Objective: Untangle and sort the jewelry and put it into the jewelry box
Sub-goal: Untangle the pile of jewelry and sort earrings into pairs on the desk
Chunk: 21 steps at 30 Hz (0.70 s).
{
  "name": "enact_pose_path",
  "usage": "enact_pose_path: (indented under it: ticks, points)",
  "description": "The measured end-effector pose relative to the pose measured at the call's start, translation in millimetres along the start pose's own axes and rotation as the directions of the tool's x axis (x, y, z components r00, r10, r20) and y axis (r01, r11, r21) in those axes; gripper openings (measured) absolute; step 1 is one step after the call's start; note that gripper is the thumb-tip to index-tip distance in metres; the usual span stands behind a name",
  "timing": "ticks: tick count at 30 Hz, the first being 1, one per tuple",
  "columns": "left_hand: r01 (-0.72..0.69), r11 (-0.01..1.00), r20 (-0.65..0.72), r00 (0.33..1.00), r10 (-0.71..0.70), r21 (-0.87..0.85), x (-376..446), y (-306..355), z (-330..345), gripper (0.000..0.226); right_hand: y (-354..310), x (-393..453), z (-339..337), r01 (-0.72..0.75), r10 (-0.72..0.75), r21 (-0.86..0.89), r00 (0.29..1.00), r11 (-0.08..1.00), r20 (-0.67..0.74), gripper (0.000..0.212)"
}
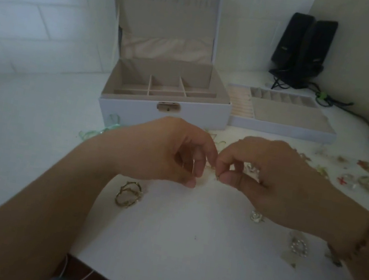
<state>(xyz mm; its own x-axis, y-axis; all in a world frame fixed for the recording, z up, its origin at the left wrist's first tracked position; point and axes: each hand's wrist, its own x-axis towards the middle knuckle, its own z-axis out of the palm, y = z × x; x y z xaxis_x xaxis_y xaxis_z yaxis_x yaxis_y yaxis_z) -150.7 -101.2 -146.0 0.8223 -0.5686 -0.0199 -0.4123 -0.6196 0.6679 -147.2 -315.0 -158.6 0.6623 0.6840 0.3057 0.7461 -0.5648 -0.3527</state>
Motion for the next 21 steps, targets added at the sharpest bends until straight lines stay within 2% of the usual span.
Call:
enact_pose_path:
  ticks: [3,6,12,18,21]
  points:
    - [0.024,0.994,0.058,0.998,-0.031,0.111,-1.9,-0.8,1.1,0.034,-4.4,-1.4,6.2,0.018,-0.012,-0.054,0.994,0.998,0.106,0.003]
    - [0.019,0.984,0.065,0.997,-0.031,0.178,-4.0,1.0,0.2,0.037,-9.7,-1.8,8.9,0.020,-0.008,-0.086,0.991,0.996,0.134,0.004]
    - [0.051,0.985,0.075,0.995,-0.064,0.164,-5.6,4.4,0.3,0.046,-12.2,-0.6,16.4,-0.006,0.019,-0.111,0.993,0.994,0.114,0.008]
    - [0.076,0.991,0.115,0.989,-0.088,0.106,-5.6,4.3,-0.6,0.061,-15.2,1.3,25.6,-0.059,0.063,-0.059,0.996,0.997,0.067,0.011]
    - [0.072,0.993,0.144,0.986,-0.086,0.094,-7.6,2.4,-3.5,0.064,-16.0,2.5,26.8,-0.064,0.069,-0.049,0.994,0.997,0.089,0.013]
